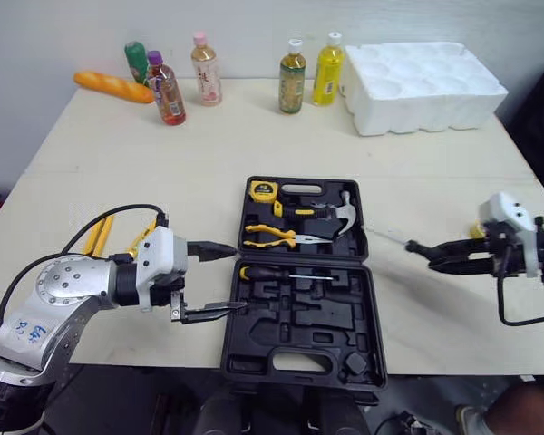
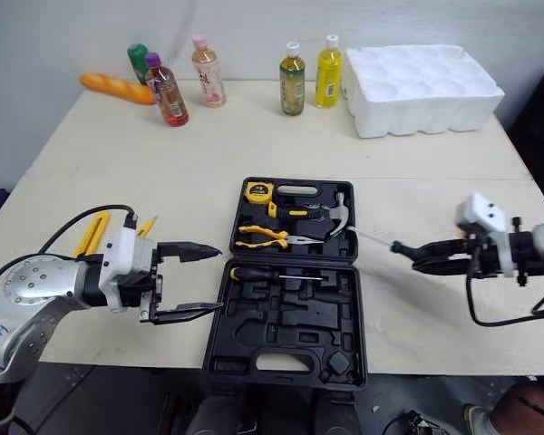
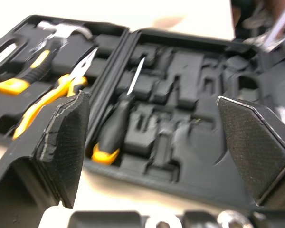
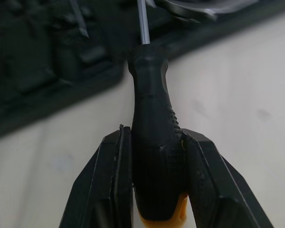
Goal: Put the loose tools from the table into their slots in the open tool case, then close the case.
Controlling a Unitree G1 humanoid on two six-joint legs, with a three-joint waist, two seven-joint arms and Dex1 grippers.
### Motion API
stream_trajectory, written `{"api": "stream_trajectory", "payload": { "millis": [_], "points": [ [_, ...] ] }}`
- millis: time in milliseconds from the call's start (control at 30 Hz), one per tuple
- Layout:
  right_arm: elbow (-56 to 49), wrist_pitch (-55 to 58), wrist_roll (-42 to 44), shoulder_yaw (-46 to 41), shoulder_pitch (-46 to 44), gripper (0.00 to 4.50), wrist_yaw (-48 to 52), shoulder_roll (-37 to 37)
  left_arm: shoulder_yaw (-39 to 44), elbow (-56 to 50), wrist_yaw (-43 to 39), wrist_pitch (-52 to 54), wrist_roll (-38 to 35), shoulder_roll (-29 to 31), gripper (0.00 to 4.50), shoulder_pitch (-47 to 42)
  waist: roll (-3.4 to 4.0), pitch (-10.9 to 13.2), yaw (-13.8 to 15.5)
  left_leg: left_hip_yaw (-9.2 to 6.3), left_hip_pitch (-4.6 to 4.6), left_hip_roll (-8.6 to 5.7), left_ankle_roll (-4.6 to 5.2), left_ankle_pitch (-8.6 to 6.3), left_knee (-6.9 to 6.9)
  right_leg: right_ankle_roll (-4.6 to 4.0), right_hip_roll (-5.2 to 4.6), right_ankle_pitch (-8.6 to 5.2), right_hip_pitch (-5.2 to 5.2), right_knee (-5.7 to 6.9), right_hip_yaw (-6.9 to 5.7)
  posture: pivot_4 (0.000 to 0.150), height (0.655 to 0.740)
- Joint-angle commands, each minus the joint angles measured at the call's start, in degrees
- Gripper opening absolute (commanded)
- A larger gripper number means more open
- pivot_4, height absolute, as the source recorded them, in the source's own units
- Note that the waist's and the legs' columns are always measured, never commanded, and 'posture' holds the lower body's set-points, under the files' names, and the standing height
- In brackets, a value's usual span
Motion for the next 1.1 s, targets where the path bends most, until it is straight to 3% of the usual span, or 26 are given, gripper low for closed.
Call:
{"api": "stream_trajectory", "payload": {
  "millis": [33, 133, 233, 433, 700, 1100],
  "points": [
    [-11.84, 9.89, 1.08, 3.81, -2.5, 1.08, -4.68, -0.12, 1.48, 0.37, -0.89, -2.35, 1.12, 0.27, 4.5, 0.32, 0.0, 0.0, -0.05, 0.0, -0.05, 0.0, 0.0, 0.0, -0.02, 0.0, -0.01, 0.0, -0.06, 0.0, 0.0, 0.15, 0.74],
    [-19.63, 20.91, 5.88, 6.49, -6.71, 1.08, -9.0, 3.26, 2.28, 0.4, -0.8, -2.32, 1.36, 0.45, 4.5, 2.23, 0.0, 0.0, -0.1, -0.05, -0.18, -0.01, 0.0, -0.01, -0.04, 0.0, -0.03, 0.0, -0.15, -0.03, -0.04, 0.15, 0.74],
    [-24.57, 29.68, 4.36, 11.89, -11.13, 1.08, -12.75, 2.6, 2.89, 0.21, -0.8, -2.52, 1.77, 0.61, 4.5, 3.98, -0.01, 0.01, -0.39, -0.1, -0.79, -0.03, 0.06, 0.06, 0.14, 0.0, -0.06, 0.01, -0.77, 0.2, -0.07, 0.15, 0.74],
    [-30.34, 34.81, 4.52, 20.48, -17.98, 1.08, -15.88, 6.55, 4.08, 0.01, -0.91, -3.18, 2.8, 0.7, 4.5, 7.91, -0.03, 0.01, -0.52, -0.1, -0.91, -0.07, 0.11, 0.1, 0.27, 0.0, -0.1, 0.01, -0.86, 0.3, -0.11, 0.15, 0.74],
    [-33.6, 33.62, 0.61, 29.06, -20.09, 1.08, -18.58, 7.22, 6.39, -1.55, -0.87, -2.38, 2.17, 0.71, 4.5, 11.78, -0.14, 0.04, -0.57, -0.12, -0.94, -0.07, 0.13, 0.09, 0.29, 0.0, -0.1, 0.01, -0.88, 0.5, -0.12, 0.15, 0.74],
    [-32.77, 33.26, -2.17, 30.61, -20.76, 1.08, -18.49, 4.26, 7.27, -2.8, -0.05, -2.12, 2.06, 0.18, 4.5, 13.35, -0.16, 0.04, -0.61, -0.12, -0.94, -0.07, 0.13, 0.09, 0.31, 0.0, -0.11, 0.01, -0.89, 0.48, -0.12, 0.15, 0.74]
  ]
}}
